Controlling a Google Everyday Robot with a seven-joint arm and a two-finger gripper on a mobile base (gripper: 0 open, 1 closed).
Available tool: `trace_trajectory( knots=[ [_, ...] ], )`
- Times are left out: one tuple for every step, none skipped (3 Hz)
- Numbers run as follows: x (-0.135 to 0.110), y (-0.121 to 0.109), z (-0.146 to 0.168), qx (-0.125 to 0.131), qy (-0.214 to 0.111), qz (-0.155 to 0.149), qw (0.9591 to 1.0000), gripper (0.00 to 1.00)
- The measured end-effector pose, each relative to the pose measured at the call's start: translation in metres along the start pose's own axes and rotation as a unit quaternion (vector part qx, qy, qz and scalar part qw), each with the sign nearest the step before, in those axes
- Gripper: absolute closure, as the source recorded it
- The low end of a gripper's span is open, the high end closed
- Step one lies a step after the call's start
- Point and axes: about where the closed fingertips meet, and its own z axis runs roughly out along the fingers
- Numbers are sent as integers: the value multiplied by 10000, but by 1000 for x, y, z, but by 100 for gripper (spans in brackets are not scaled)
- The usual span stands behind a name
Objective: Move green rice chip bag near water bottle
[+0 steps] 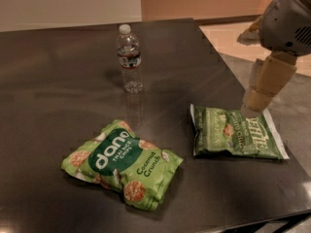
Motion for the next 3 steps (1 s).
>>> trace_trajectory(
  knots=[
    [-45,8,13,-293,-334,-212,9988,0],
    [-84,26,36,-531,-449,-382,9968,0],
    [-110,51,69,-786,-377,-520,9948,0]
  ],
)
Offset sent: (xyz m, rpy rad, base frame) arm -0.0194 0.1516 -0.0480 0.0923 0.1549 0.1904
